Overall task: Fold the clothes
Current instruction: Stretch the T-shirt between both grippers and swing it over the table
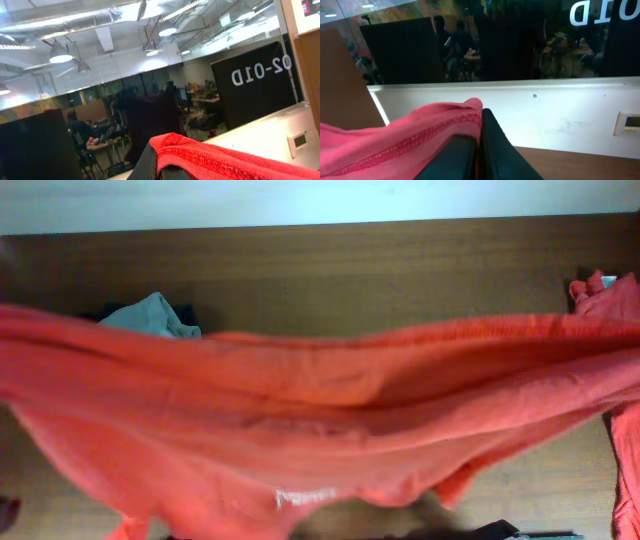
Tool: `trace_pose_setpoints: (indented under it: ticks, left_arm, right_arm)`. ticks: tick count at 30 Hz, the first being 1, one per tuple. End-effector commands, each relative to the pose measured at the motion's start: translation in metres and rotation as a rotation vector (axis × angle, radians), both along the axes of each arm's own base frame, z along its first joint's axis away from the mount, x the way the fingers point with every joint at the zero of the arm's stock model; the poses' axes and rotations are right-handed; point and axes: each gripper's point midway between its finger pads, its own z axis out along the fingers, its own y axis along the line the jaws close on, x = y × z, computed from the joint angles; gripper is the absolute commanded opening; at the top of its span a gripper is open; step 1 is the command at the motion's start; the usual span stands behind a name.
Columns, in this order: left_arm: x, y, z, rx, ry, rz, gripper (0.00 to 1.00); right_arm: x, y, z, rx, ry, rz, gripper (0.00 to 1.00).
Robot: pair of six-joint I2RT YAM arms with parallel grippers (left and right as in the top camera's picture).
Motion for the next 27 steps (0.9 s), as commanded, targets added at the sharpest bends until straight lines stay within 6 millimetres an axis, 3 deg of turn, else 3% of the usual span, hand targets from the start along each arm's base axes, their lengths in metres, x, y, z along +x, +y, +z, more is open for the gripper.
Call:
trace_pose_setpoints:
  ticks: [1,10,21,27]
  left_arm:
    - [0.028,-0.004,-0.006,-0.010,0.054,0.020,0.01]
    - [0.067,-0.014,-0.018,0.007,0.120,0.032,0.01]
    - [0.066,-0.014,-0.018,0.007,0.119,0.031,0.00]
    - [0.053,-0.010,-0.014,-0.044,0.114,0.015,0.01]
  right_arm:
    - [0.003,0.000,0.001,-0.007,0.001,-0.006,0.04]
    - [0.009,0.000,-0.004,-0.016,0.024,-0.022,0.04]
    - [0.009,0.000,-0.005,-0.023,0.025,-0.023,0.04]
    - [0.010,0.000,-0.010,-0.030,0.043,-0.023,0.04]
